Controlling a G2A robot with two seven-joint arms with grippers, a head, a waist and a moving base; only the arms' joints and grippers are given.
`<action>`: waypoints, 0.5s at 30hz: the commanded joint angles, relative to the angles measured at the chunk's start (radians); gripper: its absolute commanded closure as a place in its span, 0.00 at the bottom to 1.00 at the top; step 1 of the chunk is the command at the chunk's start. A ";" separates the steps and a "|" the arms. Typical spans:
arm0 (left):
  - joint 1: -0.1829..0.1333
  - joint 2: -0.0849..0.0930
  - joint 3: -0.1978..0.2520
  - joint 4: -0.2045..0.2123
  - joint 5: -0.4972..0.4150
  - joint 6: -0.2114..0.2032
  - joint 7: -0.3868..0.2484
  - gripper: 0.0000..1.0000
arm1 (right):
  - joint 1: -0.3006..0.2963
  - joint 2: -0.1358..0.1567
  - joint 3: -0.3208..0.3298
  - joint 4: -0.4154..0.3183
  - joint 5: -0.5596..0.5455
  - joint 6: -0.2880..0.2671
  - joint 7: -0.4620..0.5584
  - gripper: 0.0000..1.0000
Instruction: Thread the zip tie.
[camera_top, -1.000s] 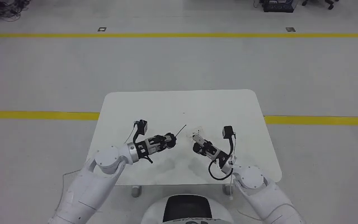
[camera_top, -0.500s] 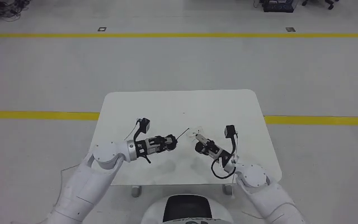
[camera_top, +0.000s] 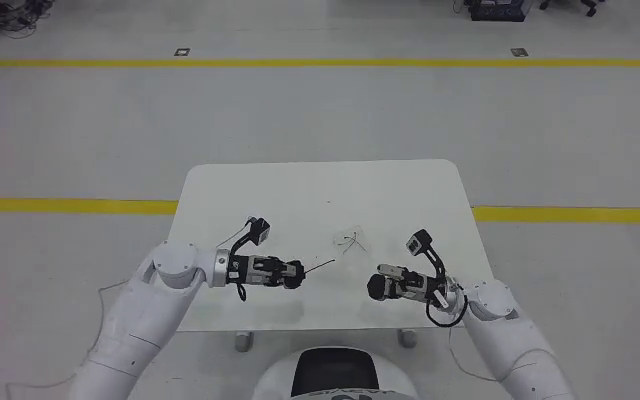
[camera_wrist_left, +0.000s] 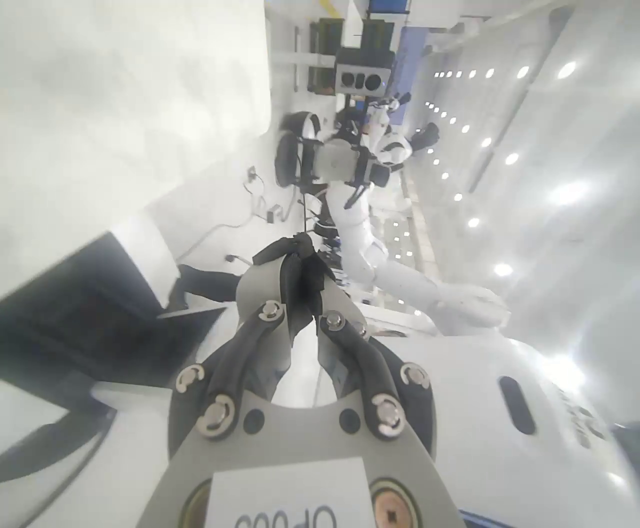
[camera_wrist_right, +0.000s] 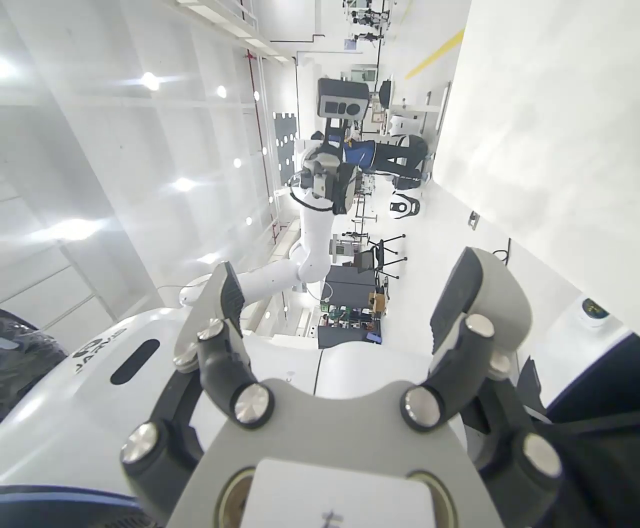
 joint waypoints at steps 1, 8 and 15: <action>0.000 0.000 -0.001 0.001 -0.020 0.011 -0.011 1.00 | 0.000 0.000 0.000 -0.001 0.000 0.000 -0.003 0.00; -0.008 -0.003 0.046 0.013 -0.063 -0.007 -0.068 1.00 | 0.052 -0.004 -0.037 0.073 0.104 0.049 0.133 0.00; -0.050 -0.011 0.129 0.046 -0.086 -0.028 -0.117 1.00 | 0.166 -0.004 -0.149 0.249 0.181 0.040 0.182 0.00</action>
